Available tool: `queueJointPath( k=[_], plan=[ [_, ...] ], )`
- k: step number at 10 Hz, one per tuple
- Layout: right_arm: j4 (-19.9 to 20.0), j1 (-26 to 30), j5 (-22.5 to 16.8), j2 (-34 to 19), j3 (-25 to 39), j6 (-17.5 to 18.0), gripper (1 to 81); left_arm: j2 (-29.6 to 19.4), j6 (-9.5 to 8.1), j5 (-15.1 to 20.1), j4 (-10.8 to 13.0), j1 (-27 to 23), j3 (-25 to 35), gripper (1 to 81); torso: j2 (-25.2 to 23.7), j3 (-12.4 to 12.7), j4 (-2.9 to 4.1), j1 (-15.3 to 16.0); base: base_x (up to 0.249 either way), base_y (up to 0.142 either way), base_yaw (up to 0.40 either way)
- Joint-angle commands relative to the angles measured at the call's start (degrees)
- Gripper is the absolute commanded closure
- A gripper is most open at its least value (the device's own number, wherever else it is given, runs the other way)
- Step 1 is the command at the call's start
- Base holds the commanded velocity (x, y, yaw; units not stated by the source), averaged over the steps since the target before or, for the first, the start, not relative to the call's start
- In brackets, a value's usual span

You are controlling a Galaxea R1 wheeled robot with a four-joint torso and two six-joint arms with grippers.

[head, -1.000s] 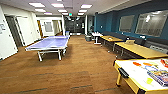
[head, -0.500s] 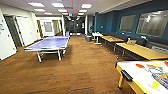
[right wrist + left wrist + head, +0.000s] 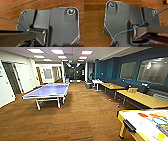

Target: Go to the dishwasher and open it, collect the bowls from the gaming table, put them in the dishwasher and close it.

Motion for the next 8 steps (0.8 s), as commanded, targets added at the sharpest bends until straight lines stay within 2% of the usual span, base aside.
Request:
queueJointPath(
  k=[1, 8],
  plan=[
    [-0.6, 2.8, -2.3, 0.2, 0.5, -0.1, 1.0, -0.3, 0.36, 3.1, -0.1, -2.0, 0.2, 1.0, 0.0, 0.0, 0.0, 0.0, 0.144, 0.0, 0.0],
    [-0.6, 2.9, -2.3, 0.6, 0.5, -0.1, 1.0, -0.3, 0.36, 3.0, 0.0, -2.0, 0.2, 1.0, 0.0, 0.0, 0.0, 0.0, 0.139, 0.0, 0.0]
  ],
)
